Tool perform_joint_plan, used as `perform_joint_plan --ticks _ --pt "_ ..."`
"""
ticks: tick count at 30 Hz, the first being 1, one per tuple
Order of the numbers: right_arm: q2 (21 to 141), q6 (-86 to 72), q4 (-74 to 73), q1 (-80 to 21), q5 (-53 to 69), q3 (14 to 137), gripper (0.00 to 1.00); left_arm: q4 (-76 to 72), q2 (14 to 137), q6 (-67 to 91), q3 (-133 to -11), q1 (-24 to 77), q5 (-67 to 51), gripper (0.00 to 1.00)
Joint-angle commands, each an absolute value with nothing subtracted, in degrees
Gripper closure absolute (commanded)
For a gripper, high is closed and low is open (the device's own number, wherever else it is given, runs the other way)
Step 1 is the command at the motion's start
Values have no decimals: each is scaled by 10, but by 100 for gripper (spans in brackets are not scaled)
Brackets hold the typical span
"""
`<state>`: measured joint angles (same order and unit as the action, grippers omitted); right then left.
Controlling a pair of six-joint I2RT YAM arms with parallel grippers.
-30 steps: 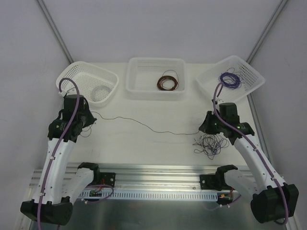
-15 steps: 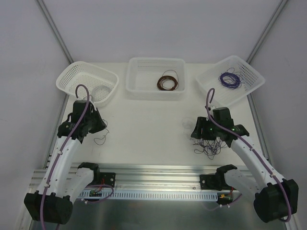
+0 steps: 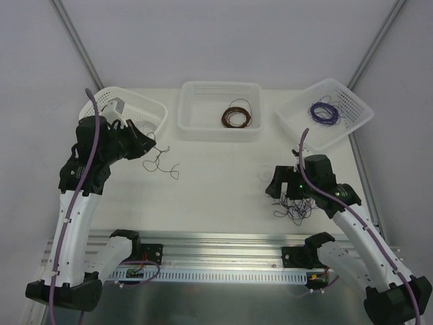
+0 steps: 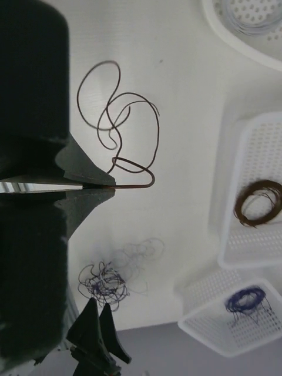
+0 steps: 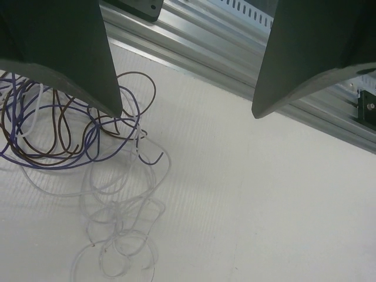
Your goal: Untangle the cables
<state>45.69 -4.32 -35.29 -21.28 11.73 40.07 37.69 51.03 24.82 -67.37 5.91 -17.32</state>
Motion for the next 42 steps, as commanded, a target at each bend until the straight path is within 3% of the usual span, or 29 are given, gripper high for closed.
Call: perform_joint_plan --ticks 1,11,21,32,33,39,40,42 --pt "432 -41 -386 -215 111 445 3 334 559 274 -756 76 -224 100" --pt "418 -24 -420 -215 89 518 3 302 786 265 -1017 148 -189 100" --pt "415 -21 -446 -215 91 534 3 291 1043 249 -1315 150 -190 100" --pt "419 -21 -437 -216 78 498 3 224 1234 236 -1329 161 -203 98" --pt "421 -20 -433 -216 76 494 3 222 1244 233 -1329 162 -204 85" --pt "449 -32 -460 -214 -35 487 3 219 1204 218 -1267 170 -197 41" --pt "453 -39 -466 -215 -50 485 3 218 1186 205 -1250 174 -190 26" --pt "465 -59 -478 -213 -86 476 2 219 1150 194 -1197 187 -178 13"
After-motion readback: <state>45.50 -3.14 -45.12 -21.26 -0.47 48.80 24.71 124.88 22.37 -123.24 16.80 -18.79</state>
